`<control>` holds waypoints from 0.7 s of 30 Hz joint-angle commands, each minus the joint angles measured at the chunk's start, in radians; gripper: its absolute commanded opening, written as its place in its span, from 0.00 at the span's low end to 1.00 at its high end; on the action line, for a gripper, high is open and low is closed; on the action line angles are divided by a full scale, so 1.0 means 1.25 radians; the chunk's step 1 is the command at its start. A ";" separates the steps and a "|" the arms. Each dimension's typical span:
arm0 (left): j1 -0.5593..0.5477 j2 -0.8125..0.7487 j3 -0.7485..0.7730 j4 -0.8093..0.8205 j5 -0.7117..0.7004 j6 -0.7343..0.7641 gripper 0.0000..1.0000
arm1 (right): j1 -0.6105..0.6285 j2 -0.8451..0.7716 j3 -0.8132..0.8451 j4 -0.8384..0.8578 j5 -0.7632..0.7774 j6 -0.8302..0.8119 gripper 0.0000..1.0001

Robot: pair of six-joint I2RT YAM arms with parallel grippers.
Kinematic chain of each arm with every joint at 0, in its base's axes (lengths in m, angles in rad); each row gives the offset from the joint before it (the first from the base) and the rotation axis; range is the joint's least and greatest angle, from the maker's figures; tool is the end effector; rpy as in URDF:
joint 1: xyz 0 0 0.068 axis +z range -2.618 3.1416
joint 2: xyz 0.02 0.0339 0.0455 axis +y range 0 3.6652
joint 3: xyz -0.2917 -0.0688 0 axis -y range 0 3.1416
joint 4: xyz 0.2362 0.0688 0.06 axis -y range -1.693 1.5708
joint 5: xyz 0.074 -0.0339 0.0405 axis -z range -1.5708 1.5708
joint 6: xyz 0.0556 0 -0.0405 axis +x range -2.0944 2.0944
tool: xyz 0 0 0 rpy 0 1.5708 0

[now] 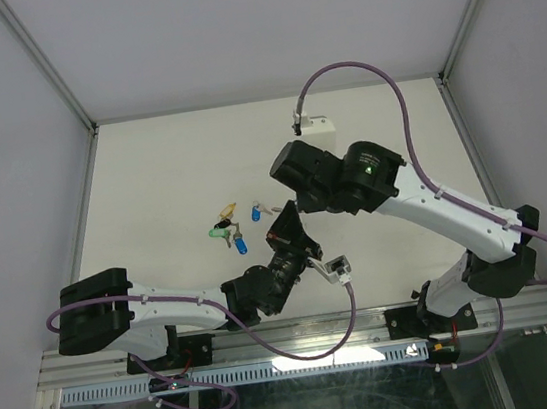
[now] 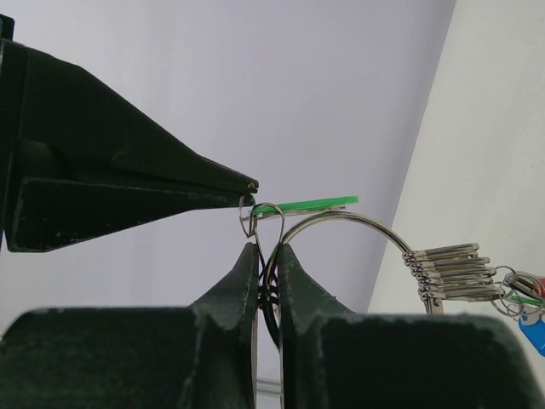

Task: Put the keys on the keyring

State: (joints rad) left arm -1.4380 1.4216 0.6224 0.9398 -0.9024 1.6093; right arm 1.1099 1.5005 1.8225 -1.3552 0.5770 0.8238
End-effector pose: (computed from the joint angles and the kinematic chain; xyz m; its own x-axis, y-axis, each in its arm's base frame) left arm 0.0819 -0.2834 0.2897 0.5103 0.8570 -0.0718 -0.0382 0.1060 0.9936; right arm 0.1456 0.2251 0.4326 -0.7192 -0.0656 -0.6917 -0.1453 0.9877 0.0574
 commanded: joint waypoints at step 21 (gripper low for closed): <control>0.017 -0.008 0.013 0.067 -0.046 -0.005 0.00 | -0.062 -0.199 -0.141 0.181 -0.037 -0.113 0.00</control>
State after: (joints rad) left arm -1.4189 1.4216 0.6228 0.9443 -0.9600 1.6089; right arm 1.0622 1.3376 1.6955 -1.2976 0.5846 0.7471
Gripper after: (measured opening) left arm 0.038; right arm 0.004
